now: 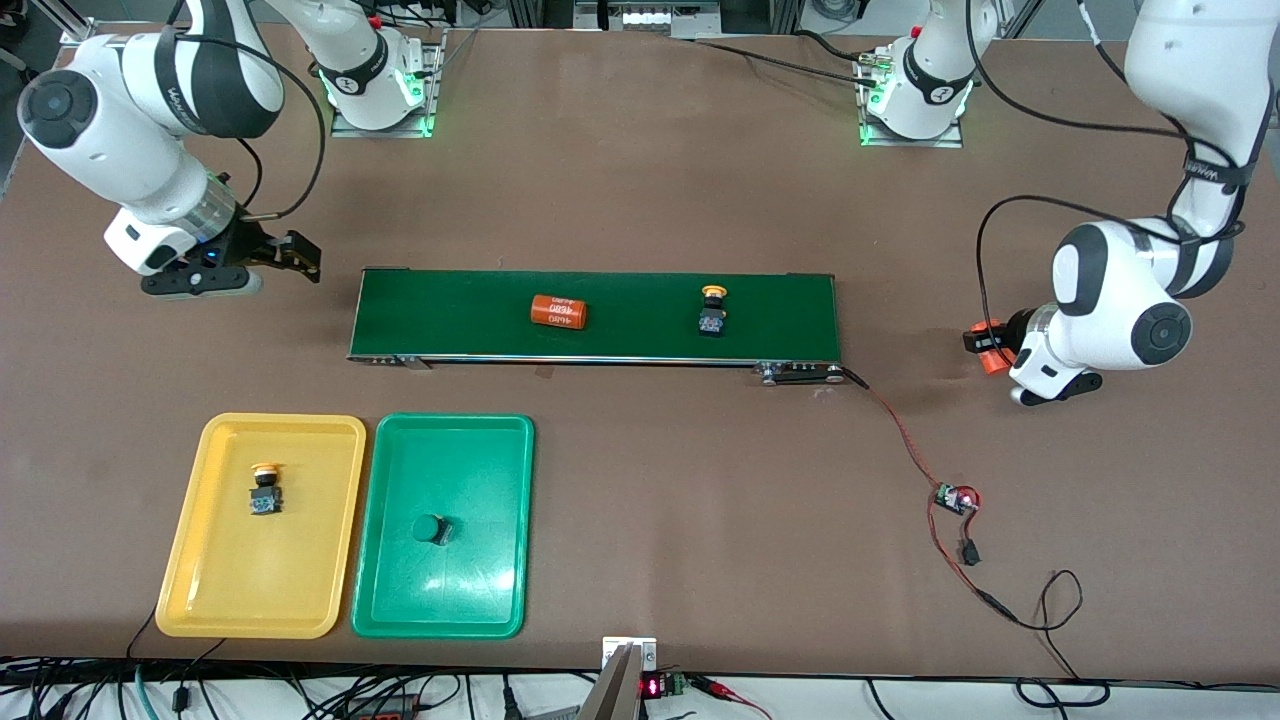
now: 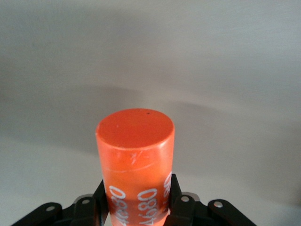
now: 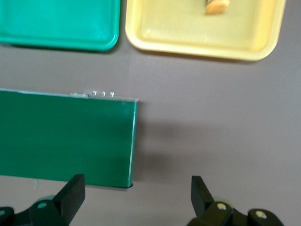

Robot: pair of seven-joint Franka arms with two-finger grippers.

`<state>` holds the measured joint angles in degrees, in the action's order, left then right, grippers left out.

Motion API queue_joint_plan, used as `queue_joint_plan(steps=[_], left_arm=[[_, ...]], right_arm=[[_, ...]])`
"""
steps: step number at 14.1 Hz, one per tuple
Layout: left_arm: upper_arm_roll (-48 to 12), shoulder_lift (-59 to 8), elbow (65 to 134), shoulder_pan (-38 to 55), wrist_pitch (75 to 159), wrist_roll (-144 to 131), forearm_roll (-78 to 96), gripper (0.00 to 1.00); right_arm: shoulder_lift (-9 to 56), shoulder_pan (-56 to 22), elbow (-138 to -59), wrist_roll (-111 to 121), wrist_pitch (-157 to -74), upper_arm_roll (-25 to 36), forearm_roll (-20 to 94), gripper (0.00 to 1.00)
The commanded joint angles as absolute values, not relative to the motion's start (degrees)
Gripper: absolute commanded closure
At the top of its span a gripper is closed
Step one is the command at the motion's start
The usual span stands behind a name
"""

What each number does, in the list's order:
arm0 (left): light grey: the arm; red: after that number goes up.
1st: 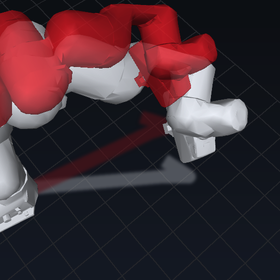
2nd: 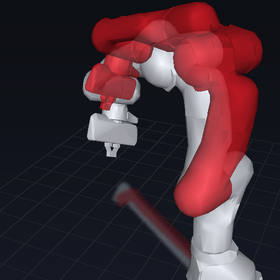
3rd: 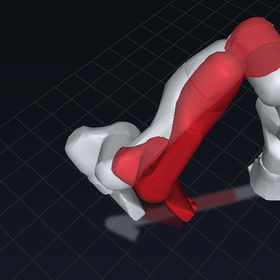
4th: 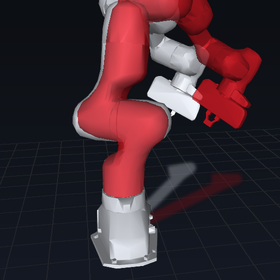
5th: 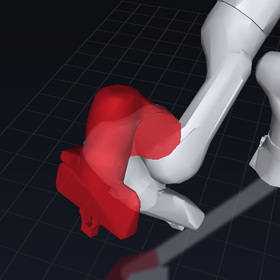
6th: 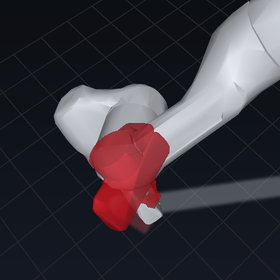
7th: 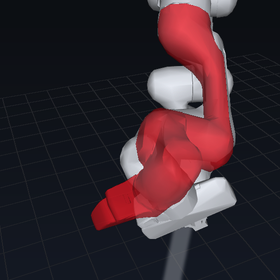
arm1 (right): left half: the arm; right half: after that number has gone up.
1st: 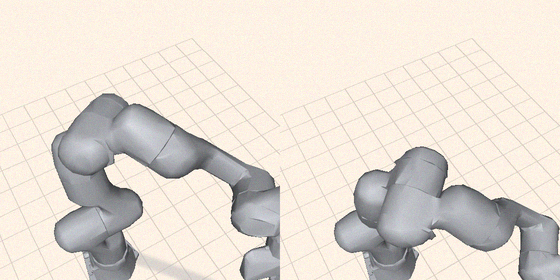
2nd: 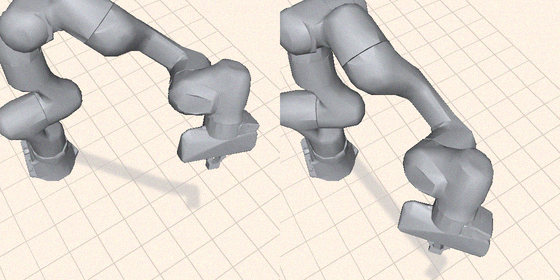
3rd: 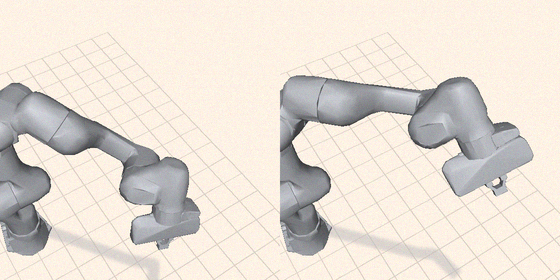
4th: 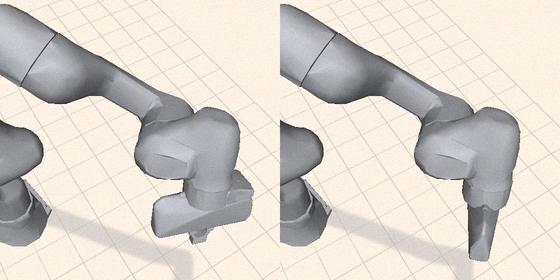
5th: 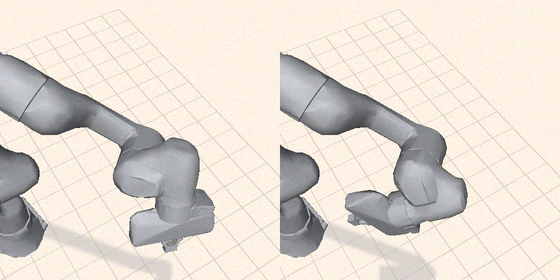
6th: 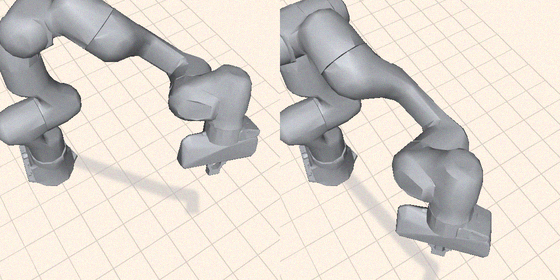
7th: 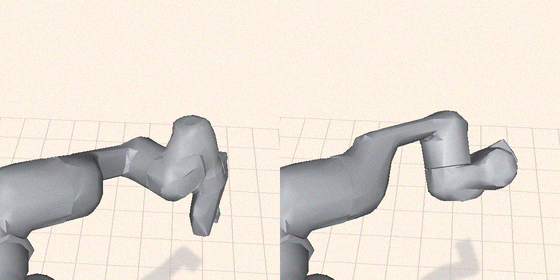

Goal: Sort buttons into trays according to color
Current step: 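Raise the right gripper toward the belt while the left gripper reaches the cylinder, then place the orange cylinder on the belt with the left gripper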

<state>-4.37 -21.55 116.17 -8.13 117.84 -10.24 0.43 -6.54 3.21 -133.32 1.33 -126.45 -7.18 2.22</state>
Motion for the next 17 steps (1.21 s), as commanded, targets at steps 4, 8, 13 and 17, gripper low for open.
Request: queue_joint_plan(steps=[4, 8, 13, 17], left_arm=[[-11.5, -12.7, 113.8, -0.8, 109.9, 1.0, -0.5, 1.0], [-17.6, -13.8, 114.3, 3.1, 112.1, 15.0, -0.6, 1.0], [-21.1, -16.3, 114.3, 5.1, 120.1, 38.2, -2.3, 1.0], [-21.1, -19.2, 114.1, 9.7, 123.3, 46.3, -14.3, 1.0]], right_arm=[[-3.0, -5.8, -132.7, -11.2, -125.7, -7.3, 3.1, 0.0], [0.3, -12.6, -132.6, -20.1, -129.4, -7.3, 3.1, 0.0], [4.0, -17.7, -131.7, -27.8, -134.6, -7.3, 3.2, 0.0], [5.4, -20.1, -130.3, -33.7, -135.5, -7.3, 3.1, 0.0]])
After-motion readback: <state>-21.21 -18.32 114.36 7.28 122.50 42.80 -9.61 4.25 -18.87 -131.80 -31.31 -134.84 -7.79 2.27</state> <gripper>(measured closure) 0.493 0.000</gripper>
